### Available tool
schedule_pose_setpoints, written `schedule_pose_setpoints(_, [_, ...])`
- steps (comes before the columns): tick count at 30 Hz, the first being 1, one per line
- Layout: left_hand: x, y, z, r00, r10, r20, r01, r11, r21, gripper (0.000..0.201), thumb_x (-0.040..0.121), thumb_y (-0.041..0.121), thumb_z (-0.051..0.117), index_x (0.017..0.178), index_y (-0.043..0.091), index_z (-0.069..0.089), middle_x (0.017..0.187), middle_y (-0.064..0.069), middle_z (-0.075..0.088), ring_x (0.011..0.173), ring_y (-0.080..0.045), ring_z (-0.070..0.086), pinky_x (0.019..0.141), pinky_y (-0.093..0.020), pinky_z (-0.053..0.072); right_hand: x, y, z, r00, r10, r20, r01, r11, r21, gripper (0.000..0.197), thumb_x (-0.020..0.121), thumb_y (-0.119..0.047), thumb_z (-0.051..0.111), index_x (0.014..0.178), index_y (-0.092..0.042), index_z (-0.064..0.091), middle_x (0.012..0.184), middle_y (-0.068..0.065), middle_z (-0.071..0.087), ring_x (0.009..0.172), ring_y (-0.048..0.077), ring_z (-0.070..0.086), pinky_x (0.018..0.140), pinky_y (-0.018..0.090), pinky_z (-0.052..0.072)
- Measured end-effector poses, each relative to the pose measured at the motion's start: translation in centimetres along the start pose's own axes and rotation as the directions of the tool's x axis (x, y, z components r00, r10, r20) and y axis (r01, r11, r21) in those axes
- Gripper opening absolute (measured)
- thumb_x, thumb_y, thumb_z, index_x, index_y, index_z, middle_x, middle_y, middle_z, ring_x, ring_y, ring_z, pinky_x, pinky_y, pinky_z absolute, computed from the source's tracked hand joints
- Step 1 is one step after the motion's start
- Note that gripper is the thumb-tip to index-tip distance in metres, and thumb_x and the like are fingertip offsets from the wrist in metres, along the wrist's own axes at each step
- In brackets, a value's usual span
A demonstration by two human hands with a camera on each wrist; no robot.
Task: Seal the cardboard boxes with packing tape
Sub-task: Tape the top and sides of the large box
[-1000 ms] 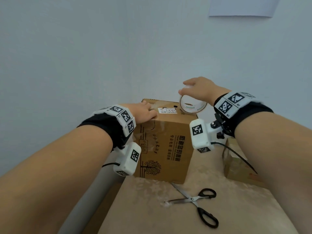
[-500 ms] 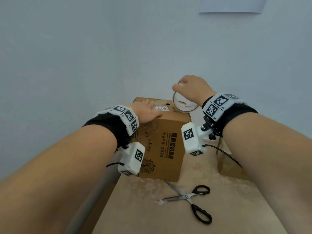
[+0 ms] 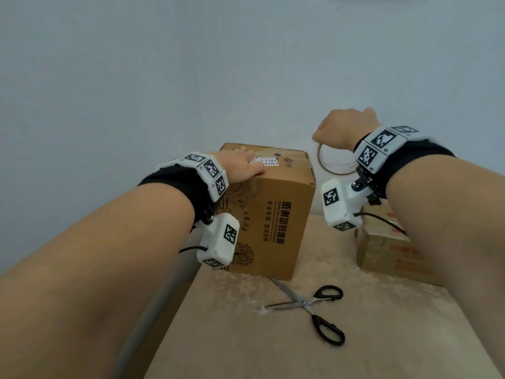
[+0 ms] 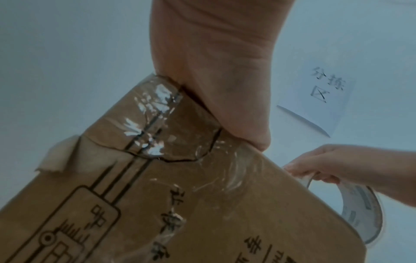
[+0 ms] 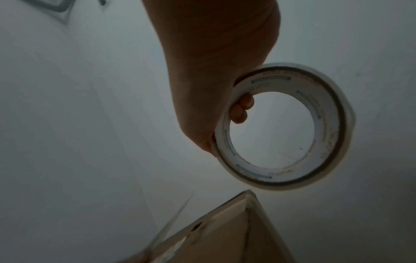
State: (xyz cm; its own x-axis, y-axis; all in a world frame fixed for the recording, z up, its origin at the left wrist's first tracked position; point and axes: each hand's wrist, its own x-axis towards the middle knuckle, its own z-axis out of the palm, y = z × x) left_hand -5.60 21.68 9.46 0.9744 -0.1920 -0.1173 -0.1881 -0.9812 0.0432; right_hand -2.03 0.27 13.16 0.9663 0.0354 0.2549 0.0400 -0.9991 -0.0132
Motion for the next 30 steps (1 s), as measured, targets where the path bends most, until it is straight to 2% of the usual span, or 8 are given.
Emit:
schedule_pose_setpoints(5, [0.4, 1.9, -0.4, 0.994, -0.102, 0.038, 0.100, 0.993, 0.069, 0.073, 0.092, 0.067, 0.023, 0.152, 0.027, 0.015, 0.158, -0.014, 0.014, 0.143, -0.033, 0.021, 0.115, -0.050, 0.019, -0.4, 0.2, 1.4, 1.000, 0.019, 0.007, -0.019, 1.000, 0.003, 0.022, 0.088, -0.029, 0.043, 0.089, -0.020, 0.063, 0.092, 0.001, 0.064, 0.089, 0.025, 0.055, 0.098, 0.043, 0.026])
schedule_pose_setpoints(9, [1.0, 4.7, -0.5, 0.992, -0.123, 0.010, 0.121, 0.988, 0.093, 0.122, 0.061, 0.096, 0.015, 0.152, 0.015, 0.017, 0.158, -0.011, 0.019, 0.143, -0.031, 0.022, 0.115, -0.048, 0.021, -0.6, 0.4, 3.2, 0.999, 0.048, 0.022, -0.050, 0.996, 0.073, 0.025, 0.084, -0.029, 0.044, 0.093, -0.022, 0.067, 0.099, -0.001, 0.067, 0.093, 0.025, 0.057, 0.085, 0.038, 0.028])
schedule_pose_setpoints(13, [1.2, 5.6, -0.2, 0.999, -0.001, 0.034, -0.001, 0.998, 0.057, 0.087, 0.088, 0.074, 0.020, 0.153, 0.017, 0.009, 0.160, -0.009, 0.001, 0.146, -0.029, 0.012, 0.117, -0.047, 0.015, -0.4, 1.2, 3.2, 0.995, 0.087, 0.053, -0.097, 0.969, 0.226, 0.030, 0.085, -0.035, 0.049, 0.105, -0.024, 0.068, 0.113, -0.002, 0.066, 0.104, 0.025, 0.057, 0.089, 0.036, 0.037])
schedule_pose_setpoints(18, [0.5, 5.1, -0.2, 0.998, 0.023, 0.052, -0.027, 0.996, 0.081, 0.085, 0.090, 0.071, 0.019, 0.154, 0.017, 0.005, 0.161, -0.008, -0.001, 0.147, -0.024, 0.005, 0.117, -0.044, 0.009, 0.3, 2.3, 3.1, 0.992, 0.101, 0.081, -0.126, 0.890, 0.438, 0.031, 0.082, -0.038, 0.058, 0.101, -0.017, 0.070, 0.111, 0.004, 0.066, 0.106, 0.027, 0.058, 0.098, 0.042, 0.045])
schedule_pose_setpoints(22, [0.2, 5.4, 0.0, 0.997, 0.044, 0.057, -0.049, 0.995, 0.082, 0.085, 0.090, 0.071, 0.019, 0.154, 0.016, 0.005, 0.161, -0.008, -0.002, 0.148, -0.024, 0.003, 0.117, -0.044, 0.007, -0.3, 2.8, 6.3, 0.985, 0.082, 0.151, -0.150, 0.834, 0.531, 0.033, 0.083, -0.036, 0.060, 0.098, -0.009, 0.072, 0.108, 0.010, 0.068, 0.104, 0.029, 0.059, 0.098, 0.045, 0.045])
schedule_pose_setpoints(26, [-0.1, 4.6, 0.5, 0.985, 0.158, 0.063, -0.163, 0.983, 0.087, 0.097, 0.076, 0.083, 0.020, 0.153, 0.027, 0.002, 0.160, -0.008, -0.002, 0.147, -0.030, 0.002, 0.118, -0.049, 0.007, -2.6, 2.6, 9.2, 0.993, 0.038, 0.111, -0.108, 0.671, 0.733, 0.047, 0.097, -0.042, 0.047, 0.101, -0.001, 0.070, 0.114, 0.016, 0.066, 0.109, 0.031, 0.058, 0.100, 0.043, 0.042])
schedule_pose_setpoints(28, [-0.4, 3.7, 0.7, 0.972, 0.219, 0.085, -0.229, 0.963, 0.143, 0.102, 0.066, 0.088, 0.028, 0.150, 0.039, -0.004, 0.161, -0.002, -0.006, 0.146, -0.035, 0.000, 0.117, -0.054, 0.005, -3.9, 2.7, 9.7, 0.995, 0.060, 0.074, -0.094, 0.530, 0.843, 0.061, 0.095, -0.055, 0.043, 0.112, -0.001, 0.065, 0.119, 0.015, 0.063, 0.111, 0.029, 0.057, 0.102, 0.043, 0.041])
schedule_pose_setpoints(30, [-0.6, 3.0, 0.8, 0.968, 0.245, 0.060, -0.251, 0.953, 0.169, 0.097, 0.071, 0.084, 0.037, 0.149, 0.044, -0.006, 0.161, 0.002, -0.006, 0.146, -0.035, 0.000, 0.116, -0.055, 0.004, -5.0, 2.8, 10.1, 0.987, 0.106, 0.120, -0.150, 0.358, 0.921, 0.061, 0.090, -0.063, 0.042, 0.120, -0.012, 0.058, 0.117, 0.006, 0.060, 0.106, 0.021, 0.056, 0.094, 0.035, 0.044])
